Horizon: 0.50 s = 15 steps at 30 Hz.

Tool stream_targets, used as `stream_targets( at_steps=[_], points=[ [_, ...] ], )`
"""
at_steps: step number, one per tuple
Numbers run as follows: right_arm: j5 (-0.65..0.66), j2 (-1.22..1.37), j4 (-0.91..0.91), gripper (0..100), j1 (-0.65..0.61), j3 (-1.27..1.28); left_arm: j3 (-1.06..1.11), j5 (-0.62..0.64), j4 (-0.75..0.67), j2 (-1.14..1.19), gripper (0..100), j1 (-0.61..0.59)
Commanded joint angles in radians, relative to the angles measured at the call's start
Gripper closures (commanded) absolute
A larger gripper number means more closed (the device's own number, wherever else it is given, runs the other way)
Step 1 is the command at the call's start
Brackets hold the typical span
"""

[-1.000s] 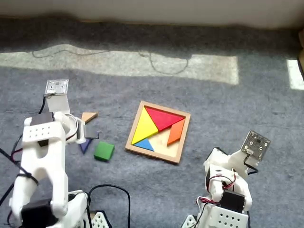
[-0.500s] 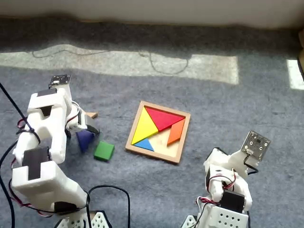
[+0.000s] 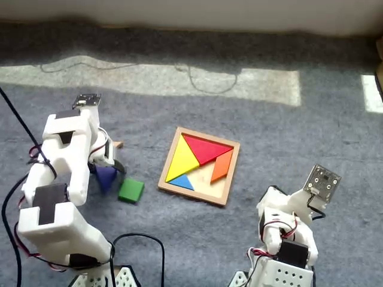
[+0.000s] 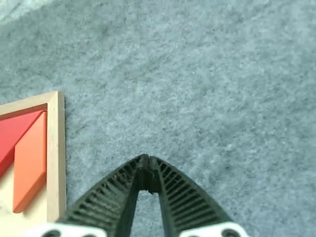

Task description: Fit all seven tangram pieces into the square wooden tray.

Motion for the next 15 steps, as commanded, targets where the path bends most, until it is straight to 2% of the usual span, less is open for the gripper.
stream_targets(
  at_steps=[1,7,12,15],
  points=[
    [0.012,-0.016,-0.03,99.3,0.008,0.107,-0.002,-0.005,0.017,-0.012,72,0.059],
    [0.012,-0.016,-0.03,99.3,0.008,0.107,-0.004,-0.003,0.011,-0.005,72,0.058],
    [0.012,-0.016,-0.03,99.3,0.008,0.107,0.004,-0.005,0.009,-0.002,81,0.061],
    [0.012,-0.016,-0.03,99.3,0.008,0.107,0.005,-0.008,0.015,-0.002,83,0.064]
  ],
)
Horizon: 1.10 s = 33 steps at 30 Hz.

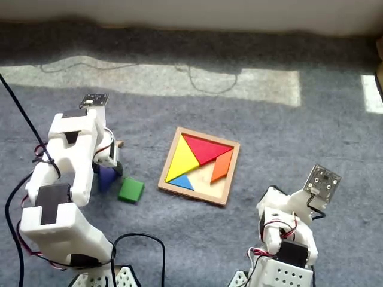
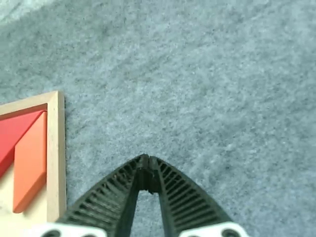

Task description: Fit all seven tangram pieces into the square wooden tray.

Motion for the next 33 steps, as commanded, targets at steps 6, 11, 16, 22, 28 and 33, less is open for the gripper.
stream_targets(
  at_steps=[6,11,16,22,28,33],
  points=[
    [0.012,-0.016,-0.03,99.3,0.008,0.107,0.022,-0.011,0.009,-0.016,84,0.022],
    [0.012,-0.016,-0.03,99.3,0.008,0.107,0.051,-0.011,0.017,-0.127,84,0.054],
    [0.012,-0.016,-0.03,99.3,0.008,0.107,0.153,-0.075,0.017,-0.315,84,0.125],
    [0.012,-0.016,-0.03,99.3,0.008,0.107,0.216,-0.155,0.017,-0.444,83,0.145],
    [0.012,-0.016,-0.03,99.3,0.008,0.107,0.216,-0.399,0.044,-0.466,74,0.053],
    [0.012,-0.016,-0.03,99.3,0.008,0.107,0.217,-0.663,0.037,-0.456,69,-0.044]
  ],
)
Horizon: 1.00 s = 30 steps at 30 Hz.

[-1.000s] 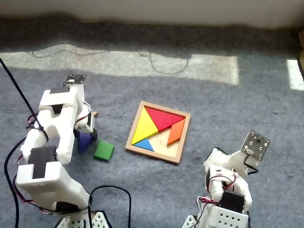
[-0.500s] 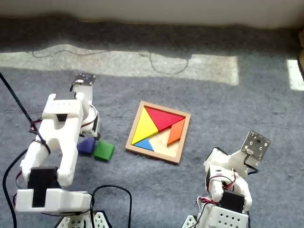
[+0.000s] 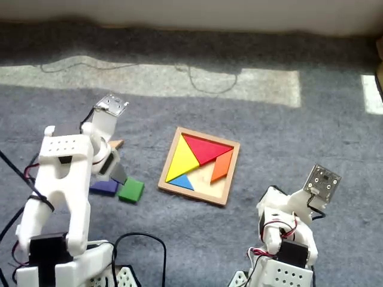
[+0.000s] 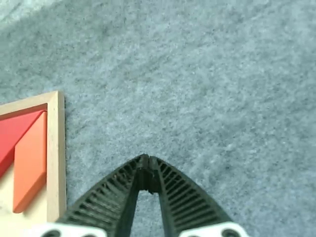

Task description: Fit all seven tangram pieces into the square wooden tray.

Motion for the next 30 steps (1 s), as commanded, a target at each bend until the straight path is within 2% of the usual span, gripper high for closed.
stream_targets(
  at_steps=[1,4,7,13,16,30],
  points=[
    [0.012,-0.016,-0.03,99.3,0.008,0.107,-0.005,-0.244,0.003,-0.027,70,-0.074],
    [0.012,-0.016,-0.03,99.3,0.008,0.107,-0.005,-0.341,0.003,-0.025,71,-0.099],
    [0.012,-0.016,-0.03,99.3,0.008,0.107,0.012,-0.371,-0.017,-0.025,71,-0.102],
    [0.012,-0.016,-0.03,99.3,0.008,0.107,0.163,-0.371,-0.238,-0.025,70,-0.091],
    [0.012,-0.016,-0.03,99.3,0.008,0.107,0.223,-0.371,-0.296,-0.025,70,-0.074],
    [0.012,-0.016,-0.03,99.3,0.008,0.107,0.24,-0.365,-0.304,-0.019,71,-0.048]
  ],
)
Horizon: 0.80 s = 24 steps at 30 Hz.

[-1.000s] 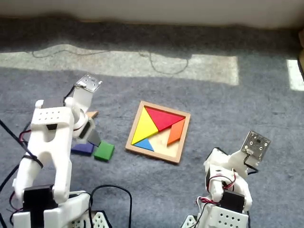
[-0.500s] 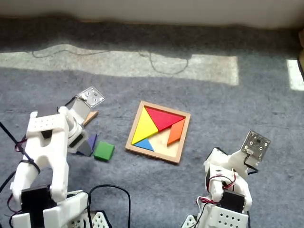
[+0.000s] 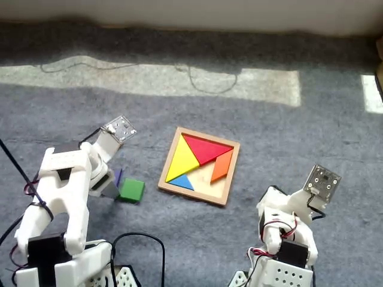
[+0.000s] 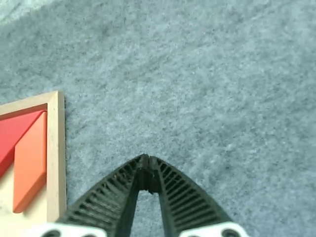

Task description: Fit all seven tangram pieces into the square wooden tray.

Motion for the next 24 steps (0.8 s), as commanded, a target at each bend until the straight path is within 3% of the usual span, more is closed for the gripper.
stream_targets(
  at_steps=[1,7,18,24],
  points=[
    [0.012,-0.016,-0.03,99.3,0.008,0.107,-0.002,0.0,-0.014,-0.007,71,0.018],
    [0.012,-0.016,-0.03,99.3,0.008,0.107,-0.07,0.0,-0.006,0.09,78,0.039],
    [0.012,-0.016,-0.03,99.3,0.008,0.107,-0.076,0.009,0.014,0.102,80,0.039],
    [0.012,-0.016,-0.03,99.3,0.008,0.107,-0.105,0.091,0.117,-0.067,84,0.041]
  ],
)
